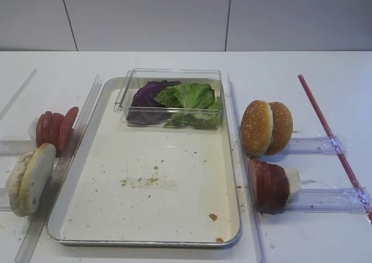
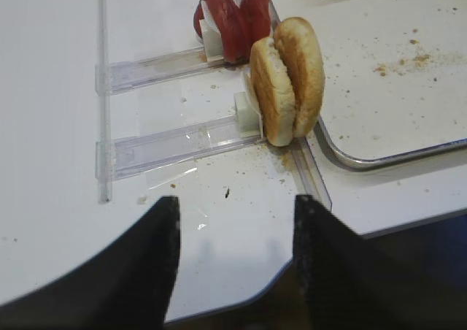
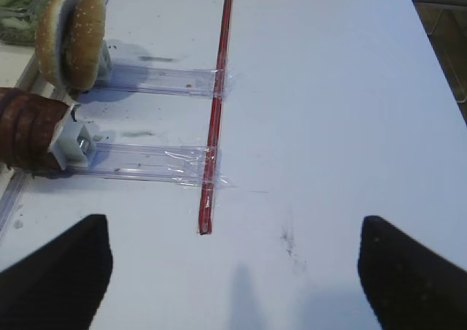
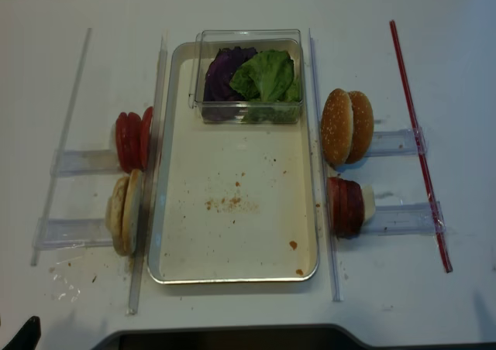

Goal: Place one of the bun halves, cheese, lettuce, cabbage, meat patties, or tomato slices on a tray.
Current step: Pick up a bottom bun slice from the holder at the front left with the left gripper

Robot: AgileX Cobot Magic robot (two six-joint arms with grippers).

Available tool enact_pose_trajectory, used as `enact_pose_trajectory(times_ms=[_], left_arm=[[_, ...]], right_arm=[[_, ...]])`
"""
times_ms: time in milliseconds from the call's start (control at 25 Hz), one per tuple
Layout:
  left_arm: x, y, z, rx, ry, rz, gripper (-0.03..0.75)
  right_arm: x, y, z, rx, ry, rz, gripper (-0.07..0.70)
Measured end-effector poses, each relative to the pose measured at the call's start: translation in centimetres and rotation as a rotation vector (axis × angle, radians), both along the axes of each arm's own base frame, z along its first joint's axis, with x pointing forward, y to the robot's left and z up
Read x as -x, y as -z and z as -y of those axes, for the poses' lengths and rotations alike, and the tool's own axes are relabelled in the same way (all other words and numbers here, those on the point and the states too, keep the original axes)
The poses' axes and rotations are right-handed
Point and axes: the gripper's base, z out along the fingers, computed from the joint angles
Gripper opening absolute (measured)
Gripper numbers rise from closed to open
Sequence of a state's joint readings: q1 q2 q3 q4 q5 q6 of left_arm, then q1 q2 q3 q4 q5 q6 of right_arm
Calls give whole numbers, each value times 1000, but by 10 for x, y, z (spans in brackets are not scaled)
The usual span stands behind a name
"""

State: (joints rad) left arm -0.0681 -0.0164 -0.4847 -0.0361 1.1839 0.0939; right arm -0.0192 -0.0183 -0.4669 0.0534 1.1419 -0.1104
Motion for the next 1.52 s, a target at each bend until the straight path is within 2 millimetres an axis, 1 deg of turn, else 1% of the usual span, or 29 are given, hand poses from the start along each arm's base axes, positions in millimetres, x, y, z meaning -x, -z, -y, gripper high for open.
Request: enact_pose_trajectory(times_ms=[1160, 1280, 1520], left_arm=[[0, 0, 0, 0, 0, 0, 337], [-7, -4, 0, -3, 0, -46, 337], [-31, -25, 1, 33, -48, -165, 338]], right_arm=[[0, 0, 0, 0, 0, 0, 691], [0, 0, 0, 0, 0, 0, 691], [0, 0, 0, 0, 0, 0, 691]])
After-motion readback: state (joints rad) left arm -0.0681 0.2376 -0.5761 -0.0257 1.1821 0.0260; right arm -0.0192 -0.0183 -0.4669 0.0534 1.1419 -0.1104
